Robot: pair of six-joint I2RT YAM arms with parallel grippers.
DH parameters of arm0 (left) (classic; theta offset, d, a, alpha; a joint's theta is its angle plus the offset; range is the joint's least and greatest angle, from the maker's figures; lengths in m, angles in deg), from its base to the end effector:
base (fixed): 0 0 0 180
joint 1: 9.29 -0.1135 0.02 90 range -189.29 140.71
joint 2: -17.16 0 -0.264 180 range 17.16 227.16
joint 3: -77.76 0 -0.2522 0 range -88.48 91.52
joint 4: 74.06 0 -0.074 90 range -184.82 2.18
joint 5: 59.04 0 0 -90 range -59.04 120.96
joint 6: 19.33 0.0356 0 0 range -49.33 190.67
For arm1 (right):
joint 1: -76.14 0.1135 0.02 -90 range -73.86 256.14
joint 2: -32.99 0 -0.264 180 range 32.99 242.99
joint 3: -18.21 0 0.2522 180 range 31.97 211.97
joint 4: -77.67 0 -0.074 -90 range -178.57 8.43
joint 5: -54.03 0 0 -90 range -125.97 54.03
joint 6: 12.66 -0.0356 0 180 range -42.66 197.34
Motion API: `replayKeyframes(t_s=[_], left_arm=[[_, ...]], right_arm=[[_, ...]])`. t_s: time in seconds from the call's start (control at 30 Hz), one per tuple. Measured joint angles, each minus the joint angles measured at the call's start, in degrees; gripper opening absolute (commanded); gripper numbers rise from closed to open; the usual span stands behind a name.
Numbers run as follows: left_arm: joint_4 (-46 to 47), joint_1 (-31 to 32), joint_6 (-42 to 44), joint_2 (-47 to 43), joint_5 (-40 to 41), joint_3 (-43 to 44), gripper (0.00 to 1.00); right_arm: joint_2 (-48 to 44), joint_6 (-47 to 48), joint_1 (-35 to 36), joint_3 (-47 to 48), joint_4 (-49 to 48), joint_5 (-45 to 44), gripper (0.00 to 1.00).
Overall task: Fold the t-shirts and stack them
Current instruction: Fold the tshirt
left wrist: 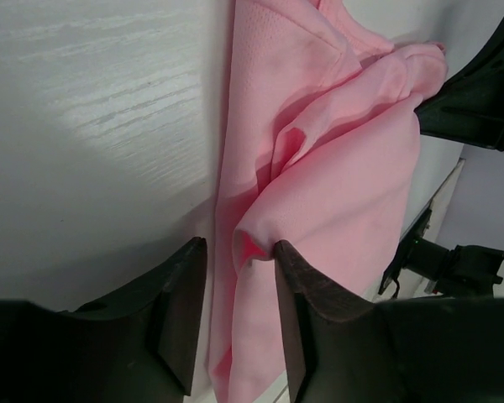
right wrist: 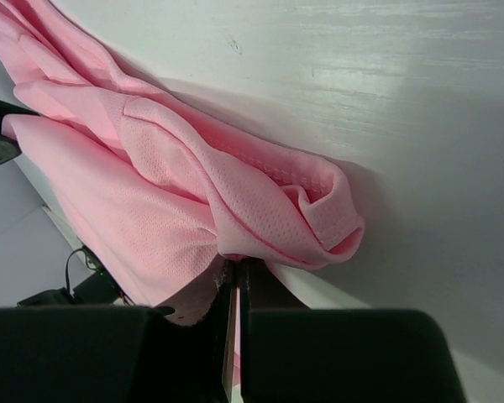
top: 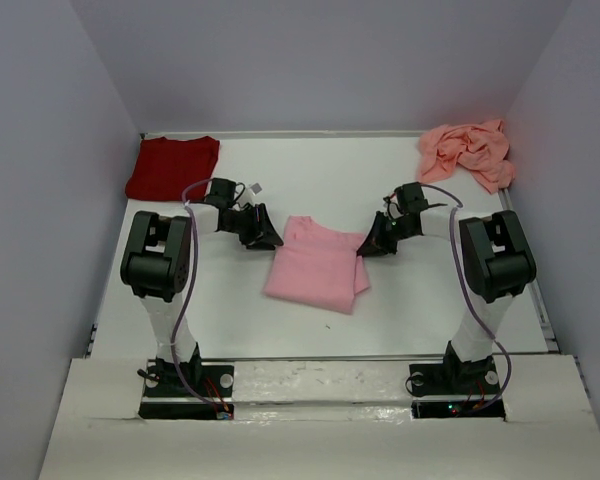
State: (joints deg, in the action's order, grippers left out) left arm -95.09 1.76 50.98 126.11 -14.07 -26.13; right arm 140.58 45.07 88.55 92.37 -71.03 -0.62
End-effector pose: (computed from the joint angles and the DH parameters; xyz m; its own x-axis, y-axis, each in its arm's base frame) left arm 0.3643 -0.0968 0.1463 -0.9299 -0.0610 -0.3626 0.2459 0.6300 -0.7367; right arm 0.3415 0.0962 0.1330 -0.9691 0.2326 -0.0816 0.1194 0.7324 0.6703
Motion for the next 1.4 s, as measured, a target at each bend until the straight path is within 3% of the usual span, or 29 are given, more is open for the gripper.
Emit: replayKeyframes(t_s=[0.43,0.53,0.57,1.0,1.4], left_arm=[[5.6,3.0,-4.7,5.7,-5.7,1.2,0.43],[6.5,4.2,-5.3,6.5,-5.9,2.1,0.21],[6.7,4.5,-5.6,6.7,-5.8,2.2,0.0],[4.7,5.0,-6.9,6.5,-2.5,2.4,0.0],[0.3,5.4,-9.8,-2.1,6.8,-4.6,0.0]], right_arm=[[1.2,0.8,0.0,1.5,0.5,0.5,0.0],[1.3,1.0,0.0,1.8,0.9,0.4,0.0],[1.3,1.0,0.0,1.8,1.0,0.4,0.0],[3.8,3.5,0.0,7.1,5.3,-0.4,0.0],[8.4,6.4,0.0,12.9,8.0,1.9,0.0]])
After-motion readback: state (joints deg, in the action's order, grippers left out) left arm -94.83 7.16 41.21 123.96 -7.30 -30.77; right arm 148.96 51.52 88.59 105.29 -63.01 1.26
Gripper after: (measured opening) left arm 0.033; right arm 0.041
